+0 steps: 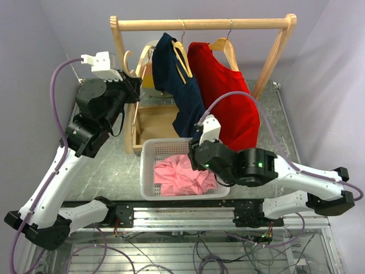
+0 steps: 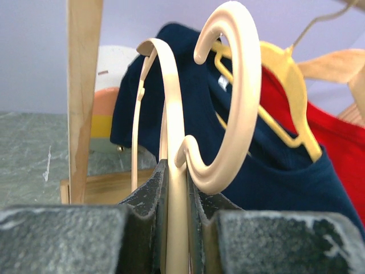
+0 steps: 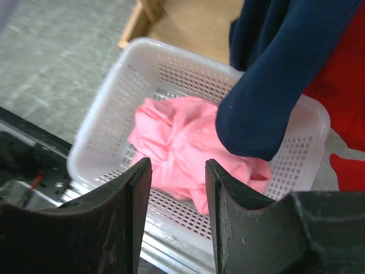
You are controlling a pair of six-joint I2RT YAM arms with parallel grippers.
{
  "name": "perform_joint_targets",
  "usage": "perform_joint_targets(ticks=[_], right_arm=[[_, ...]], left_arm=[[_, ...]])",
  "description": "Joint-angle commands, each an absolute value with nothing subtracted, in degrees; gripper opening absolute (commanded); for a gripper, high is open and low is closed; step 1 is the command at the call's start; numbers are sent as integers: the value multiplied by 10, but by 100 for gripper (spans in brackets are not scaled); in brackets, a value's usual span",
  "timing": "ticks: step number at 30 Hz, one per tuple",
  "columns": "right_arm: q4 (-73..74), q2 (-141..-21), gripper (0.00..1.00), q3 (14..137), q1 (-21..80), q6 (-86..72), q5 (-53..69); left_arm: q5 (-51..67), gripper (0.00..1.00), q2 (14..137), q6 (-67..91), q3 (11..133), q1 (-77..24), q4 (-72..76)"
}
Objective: Remove the t-shirt from the hanger
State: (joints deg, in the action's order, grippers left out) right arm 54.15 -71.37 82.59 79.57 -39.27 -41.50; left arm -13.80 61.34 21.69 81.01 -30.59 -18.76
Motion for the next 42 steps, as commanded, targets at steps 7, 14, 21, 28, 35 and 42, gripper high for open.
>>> perform_joint_targets(ticks=[7,14,21,28,35,42], right_arm=[[457,-691,43,854,797,-329,-376],[420,-696,43,838,797,-318,-359],[403,-694,43,828,797,-316,-354],[390,-692,43,825,797,-311,-351],[372,-696,43,823,797,-301,-347],[357,-698,43,821,797,-299,-343]], left_arm=[[-210,7,694,230,919,-308,-118],[-214,7,739,224,965,-308,-85],[-218,7,746,217,965,-308,-32],[-236,7,767,205,980,-308,-18],[-259,7,797,191,1008,-308,-22],[-281,7,835,171,1047,-307,-53]])
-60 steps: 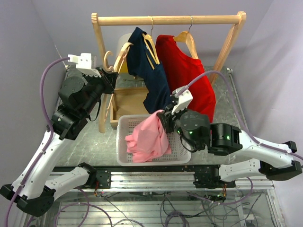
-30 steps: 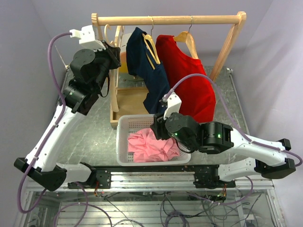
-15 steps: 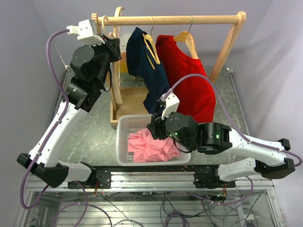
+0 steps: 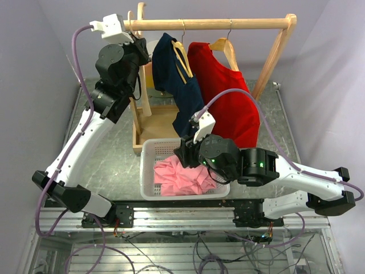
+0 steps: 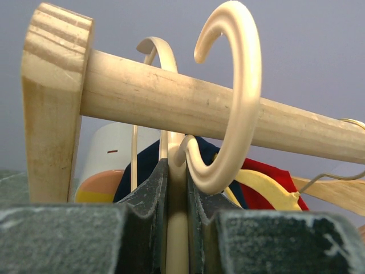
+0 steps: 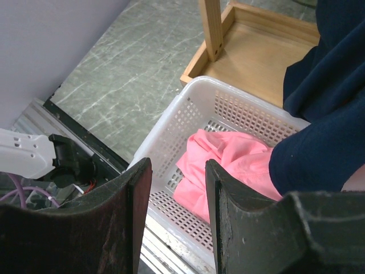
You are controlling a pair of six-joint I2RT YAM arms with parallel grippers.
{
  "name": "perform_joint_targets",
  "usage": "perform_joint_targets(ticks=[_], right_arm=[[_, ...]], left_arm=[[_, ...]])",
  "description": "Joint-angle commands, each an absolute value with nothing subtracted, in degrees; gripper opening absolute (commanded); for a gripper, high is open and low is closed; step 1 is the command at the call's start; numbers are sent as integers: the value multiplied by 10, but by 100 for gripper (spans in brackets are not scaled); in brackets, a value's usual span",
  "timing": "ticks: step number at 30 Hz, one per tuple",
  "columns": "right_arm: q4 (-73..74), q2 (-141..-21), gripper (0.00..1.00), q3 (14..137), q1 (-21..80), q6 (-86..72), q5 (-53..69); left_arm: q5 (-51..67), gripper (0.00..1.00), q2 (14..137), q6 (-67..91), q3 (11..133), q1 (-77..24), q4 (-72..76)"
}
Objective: Remove the t-shirt from the hanger
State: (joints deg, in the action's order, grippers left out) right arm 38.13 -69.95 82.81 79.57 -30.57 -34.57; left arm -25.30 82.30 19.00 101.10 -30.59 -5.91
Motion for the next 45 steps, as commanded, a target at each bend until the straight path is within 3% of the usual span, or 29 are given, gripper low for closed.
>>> perform_joint_targets(ticks=[1,12,14,16,18,22,39,45], right_arm=[[356,-699,43,821,797,-299,-342],[362,-713,43,836,797,-297,-343],[363,-715,43,840,797,-295,-346],[361,-715,43,842,797,-294,-349],[356,-714,43,841,797,-290,-349],[352,-715,43,847,797,-279,-352],[356,-694,43,889,797,-233,-393],[359,-687,43,894,797,-226,-407]], left_arm=[[-287,7,839,169,1050,-307,-59],[-290,9,834,187,999,-284,-81],[-288,20,825,190,988,-282,-77],[-281,45,816,192,980,-280,-74],[-275,64,807,198,974,-279,-69],[-260,78,796,198,990,-279,-83],[-149,89,705,271,963,-279,-188],[-131,88,663,264,941,-279,-220]])
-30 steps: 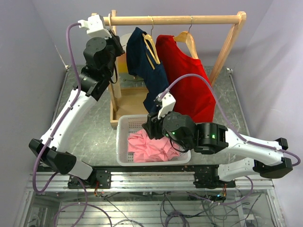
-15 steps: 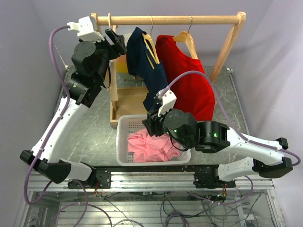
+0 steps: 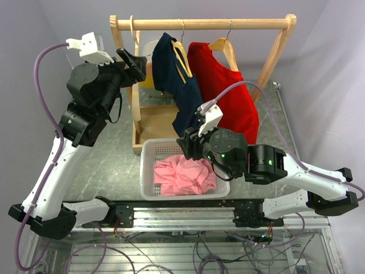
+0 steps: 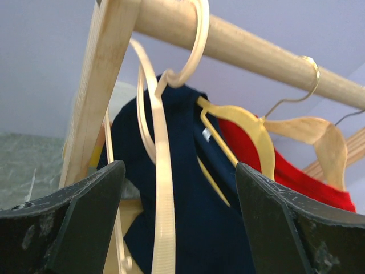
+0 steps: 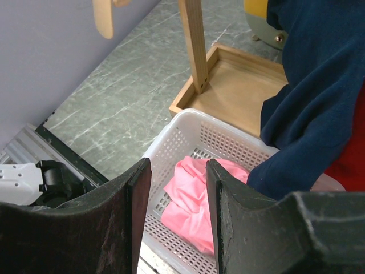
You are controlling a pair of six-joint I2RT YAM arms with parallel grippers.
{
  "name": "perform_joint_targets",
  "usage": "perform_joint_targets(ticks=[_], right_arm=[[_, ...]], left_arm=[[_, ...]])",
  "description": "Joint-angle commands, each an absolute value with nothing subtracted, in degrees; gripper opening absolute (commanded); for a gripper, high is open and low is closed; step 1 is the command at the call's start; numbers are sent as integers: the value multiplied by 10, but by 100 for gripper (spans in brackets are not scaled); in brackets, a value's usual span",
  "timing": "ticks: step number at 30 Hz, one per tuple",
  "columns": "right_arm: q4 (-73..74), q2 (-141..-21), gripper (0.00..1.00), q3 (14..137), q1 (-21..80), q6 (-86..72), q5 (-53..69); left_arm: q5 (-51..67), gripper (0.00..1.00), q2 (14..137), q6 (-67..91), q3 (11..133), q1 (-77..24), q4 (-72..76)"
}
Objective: Remove the t-shirt from the hanger
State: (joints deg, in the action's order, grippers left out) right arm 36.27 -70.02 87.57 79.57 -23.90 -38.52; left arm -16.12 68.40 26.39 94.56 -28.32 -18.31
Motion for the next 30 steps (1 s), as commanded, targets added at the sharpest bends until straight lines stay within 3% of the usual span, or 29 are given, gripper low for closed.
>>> perform_joint_targets(ticks=[1,9,14,20,23,27,30], right_arm=[[361,-685,43,896,797,-225,-412],[458,-686,37,964,797,-244,-523],[406,-659,28,973,797,-209,-599],[404,-693,28,1017,780,-191,-665],[413,-715,28,1040,713,-191,-627],[402,-732,27,1036,574,-197,-463],[385,-750,27,1039,551,-184,-434]], left_arm=[[-127,87,660,257,949,-279,-227],[-47,88,680,202,1095,-280,-261],[75,91,738,220,1168,-282,-252],[118,91,814,223,1209,-328,-247],[109,92,850,213,1233,-350,-251],[81,93,878,217,1248,-359,-253],[43,93,892,221,1246,-359,-250]])
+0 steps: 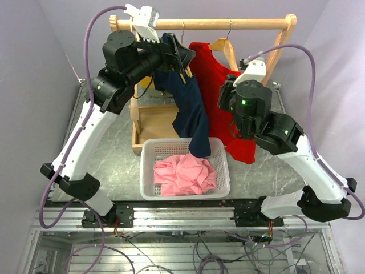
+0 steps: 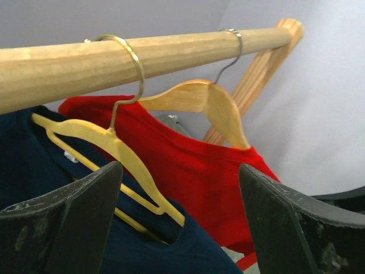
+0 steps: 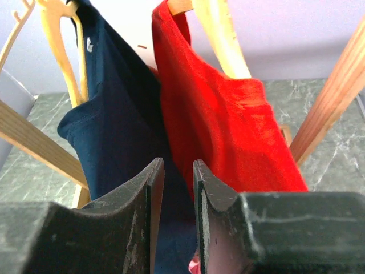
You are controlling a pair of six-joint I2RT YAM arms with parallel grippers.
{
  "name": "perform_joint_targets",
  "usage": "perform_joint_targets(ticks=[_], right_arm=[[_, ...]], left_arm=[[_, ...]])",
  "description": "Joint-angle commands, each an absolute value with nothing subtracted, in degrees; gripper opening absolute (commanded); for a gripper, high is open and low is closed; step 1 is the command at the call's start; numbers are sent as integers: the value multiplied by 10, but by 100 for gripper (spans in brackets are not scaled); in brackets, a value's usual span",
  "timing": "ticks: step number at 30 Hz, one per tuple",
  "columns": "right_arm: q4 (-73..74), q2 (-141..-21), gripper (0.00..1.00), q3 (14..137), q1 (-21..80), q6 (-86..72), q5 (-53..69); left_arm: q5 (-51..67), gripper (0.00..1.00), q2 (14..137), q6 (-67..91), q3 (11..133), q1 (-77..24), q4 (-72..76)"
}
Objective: Remove the t-shirt from the hanger
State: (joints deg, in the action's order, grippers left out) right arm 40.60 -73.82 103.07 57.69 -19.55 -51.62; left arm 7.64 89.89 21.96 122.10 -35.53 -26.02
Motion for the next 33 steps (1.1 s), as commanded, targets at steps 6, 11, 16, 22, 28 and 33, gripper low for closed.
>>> perform_joint_targets(ticks=[6,11,16,22,28,33], right_arm=[[343,-767,27,1033,537,-163,-393],[322,-773,27,1013,534,-165,-373],[299,-778,27,984,532,-169,-358],[278,-787,27,966,530,-170,-336],[266,-785,27,953,529,-169,-325],[265,-780,27,947,529,-176,-318]], left_arm=[[20,92,918,242,1239,-361,-238],[10,92,931,248,1218,-362,-222],[13,92,958,254,1220,-362,-222],[-15,92,969,252,1211,-363,-223],[-41,90,972,247,1194,-363,-219],[-50,78,970,236,1182,-363,-209]])
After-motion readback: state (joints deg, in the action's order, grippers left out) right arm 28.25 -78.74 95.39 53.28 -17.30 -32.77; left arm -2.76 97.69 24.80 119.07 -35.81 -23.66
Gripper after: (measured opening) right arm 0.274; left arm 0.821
